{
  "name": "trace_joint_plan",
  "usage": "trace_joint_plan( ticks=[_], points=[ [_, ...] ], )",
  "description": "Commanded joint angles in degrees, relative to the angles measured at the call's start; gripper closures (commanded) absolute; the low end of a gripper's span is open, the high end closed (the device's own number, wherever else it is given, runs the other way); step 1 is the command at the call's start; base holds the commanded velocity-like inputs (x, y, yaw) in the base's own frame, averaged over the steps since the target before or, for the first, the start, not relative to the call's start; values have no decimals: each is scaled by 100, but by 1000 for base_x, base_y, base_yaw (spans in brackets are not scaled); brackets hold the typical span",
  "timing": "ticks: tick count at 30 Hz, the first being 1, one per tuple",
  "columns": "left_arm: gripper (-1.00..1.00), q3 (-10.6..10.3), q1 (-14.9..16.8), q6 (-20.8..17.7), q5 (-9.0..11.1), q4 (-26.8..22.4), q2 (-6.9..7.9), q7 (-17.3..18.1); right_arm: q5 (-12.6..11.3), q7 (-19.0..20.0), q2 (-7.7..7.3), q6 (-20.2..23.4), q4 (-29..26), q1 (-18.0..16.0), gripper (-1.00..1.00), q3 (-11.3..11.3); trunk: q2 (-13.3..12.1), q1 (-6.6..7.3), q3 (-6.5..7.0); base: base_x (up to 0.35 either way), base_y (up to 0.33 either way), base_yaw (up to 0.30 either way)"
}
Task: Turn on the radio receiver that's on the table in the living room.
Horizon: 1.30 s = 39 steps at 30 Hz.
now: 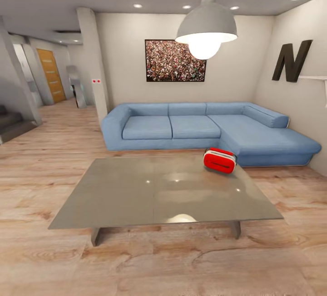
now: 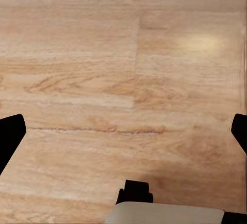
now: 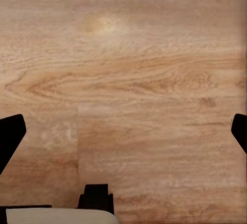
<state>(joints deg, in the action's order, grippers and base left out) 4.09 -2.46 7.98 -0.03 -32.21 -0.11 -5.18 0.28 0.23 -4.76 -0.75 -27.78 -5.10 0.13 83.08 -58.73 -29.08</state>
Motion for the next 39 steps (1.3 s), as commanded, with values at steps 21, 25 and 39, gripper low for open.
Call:
trace_joint_plan(
  ticks=[21,25,39],
  points=[
    [-100,4,0,274,-7,7,1,-70,-1,-16,-52,-13,0,0,-100,-30,0,0,28,0,0,-278],
    [-100,6,0,274,-13,9,-3,-70,-1,-14,-52,-14,0,0,-100,-30,0,0,29,0,0,-292],
    [-100,10,0,274,-14,8,1,-71,-1,-14,-52,-13,0,0,-100,-13,0,0,30,0,0,-299]
  ],
)
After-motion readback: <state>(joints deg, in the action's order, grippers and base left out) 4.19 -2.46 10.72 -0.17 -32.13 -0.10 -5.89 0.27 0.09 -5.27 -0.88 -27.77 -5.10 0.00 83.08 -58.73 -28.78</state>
